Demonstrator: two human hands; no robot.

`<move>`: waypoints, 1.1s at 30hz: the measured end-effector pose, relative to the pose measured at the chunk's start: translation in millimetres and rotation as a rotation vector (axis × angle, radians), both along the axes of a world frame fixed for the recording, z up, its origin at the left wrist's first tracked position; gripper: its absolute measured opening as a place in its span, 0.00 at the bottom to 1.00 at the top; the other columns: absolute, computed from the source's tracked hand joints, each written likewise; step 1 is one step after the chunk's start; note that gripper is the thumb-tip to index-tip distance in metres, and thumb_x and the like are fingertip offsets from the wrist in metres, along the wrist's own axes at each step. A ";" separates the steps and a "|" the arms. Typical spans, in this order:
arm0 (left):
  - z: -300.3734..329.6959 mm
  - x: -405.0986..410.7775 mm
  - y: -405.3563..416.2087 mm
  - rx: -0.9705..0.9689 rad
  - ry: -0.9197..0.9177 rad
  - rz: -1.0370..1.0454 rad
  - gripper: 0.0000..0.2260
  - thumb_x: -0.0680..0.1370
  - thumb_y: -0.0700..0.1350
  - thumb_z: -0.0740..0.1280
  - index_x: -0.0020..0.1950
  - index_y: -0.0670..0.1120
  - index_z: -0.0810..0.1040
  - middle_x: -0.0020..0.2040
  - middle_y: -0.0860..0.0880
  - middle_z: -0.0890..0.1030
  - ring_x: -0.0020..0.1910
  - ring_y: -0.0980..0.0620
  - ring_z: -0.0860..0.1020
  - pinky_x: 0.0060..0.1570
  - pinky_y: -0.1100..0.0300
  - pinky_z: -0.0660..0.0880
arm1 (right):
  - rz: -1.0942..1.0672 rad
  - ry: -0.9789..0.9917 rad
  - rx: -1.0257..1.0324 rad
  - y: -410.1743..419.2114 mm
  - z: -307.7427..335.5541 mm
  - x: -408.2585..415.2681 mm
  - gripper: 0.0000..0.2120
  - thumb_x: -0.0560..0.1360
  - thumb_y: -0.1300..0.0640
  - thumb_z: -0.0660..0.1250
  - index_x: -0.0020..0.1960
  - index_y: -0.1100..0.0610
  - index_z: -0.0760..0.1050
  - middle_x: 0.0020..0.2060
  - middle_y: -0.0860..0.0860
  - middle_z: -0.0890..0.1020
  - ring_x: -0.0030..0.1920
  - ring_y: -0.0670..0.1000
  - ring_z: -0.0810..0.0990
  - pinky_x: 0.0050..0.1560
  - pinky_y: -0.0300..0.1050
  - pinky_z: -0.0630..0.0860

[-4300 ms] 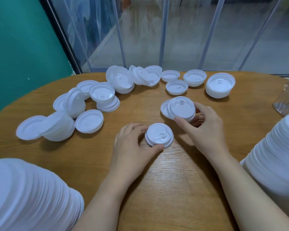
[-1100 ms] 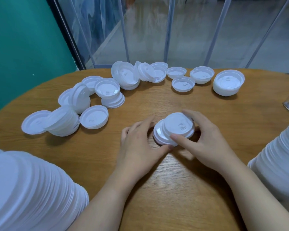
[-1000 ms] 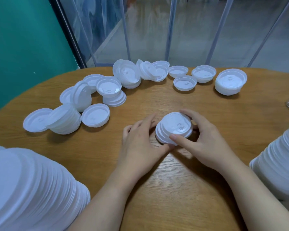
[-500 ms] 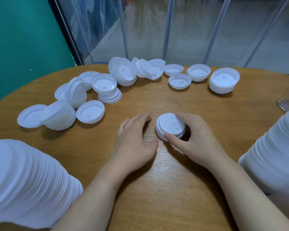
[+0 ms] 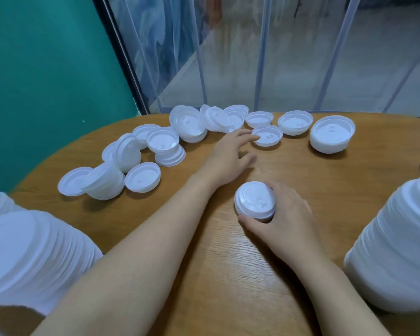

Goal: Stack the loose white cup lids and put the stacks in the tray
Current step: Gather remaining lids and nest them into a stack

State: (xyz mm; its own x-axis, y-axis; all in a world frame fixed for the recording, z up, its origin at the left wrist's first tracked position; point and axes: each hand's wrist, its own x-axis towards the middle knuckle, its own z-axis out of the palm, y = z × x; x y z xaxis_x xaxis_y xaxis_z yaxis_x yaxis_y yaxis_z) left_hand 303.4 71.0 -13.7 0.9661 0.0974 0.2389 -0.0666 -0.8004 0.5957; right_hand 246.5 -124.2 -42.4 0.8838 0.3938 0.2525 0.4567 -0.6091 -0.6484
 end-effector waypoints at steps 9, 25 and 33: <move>-11.0 65.0 1.8 0.309 -0.044 0.044 0.07 0.78 0.50 0.73 0.56 0.54 0.85 0.60 0.56 0.83 0.65 0.51 0.73 0.66 0.52 0.58 | -0.058 -0.030 -0.101 5.2 -5.7 7.5 0.29 0.68 0.36 0.72 0.64 0.45 0.71 0.54 0.42 0.74 0.61 0.49 0.71 0.60 0.44 0.60; 4.0 -130.3 -19.8 -0.562 -0.094 0.478 0.03 0.80 0.45 0.72 0.50 0.47 0.80 0.42 0.53 0.85 0.42 0.56 0.82 0.43 0.65 0.77 | -0.011 -0.046 -0.066 7.6 -4.1 1.3 0.29 0.68 0.36 0.74 0.63 0.48 0.73 0.54 0.42 0.75 0.59 0.49 0.72 0.60 0.42 0.61; -5.1 -131.1 -4.2 -0.663 -0.144 0.694 0.11 0.82 0.43 0.68 0.63 0.53 0.74 0.42 0.49 0.85 0.41 0.55 0.82 0.52 0.52 0.79 | -0.001 -0.010 -0.044 7.2 -4.1 1.8 0.32 0.66 0.37 0.76 0.67 0.46 0.72 0.56 0.39 0.74 0.61 0.46 0.70 0.63 0.41 0.59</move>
State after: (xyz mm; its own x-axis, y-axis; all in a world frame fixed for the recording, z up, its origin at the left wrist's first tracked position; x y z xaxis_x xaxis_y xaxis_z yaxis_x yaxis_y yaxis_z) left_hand 172.3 66.8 -18.8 0.6083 0.7926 0.0421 0.1863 -0.1941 0.9631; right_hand 248.3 -117.0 -46.5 0.8817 0.4043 0.2434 0.4624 -0.6371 -0.6167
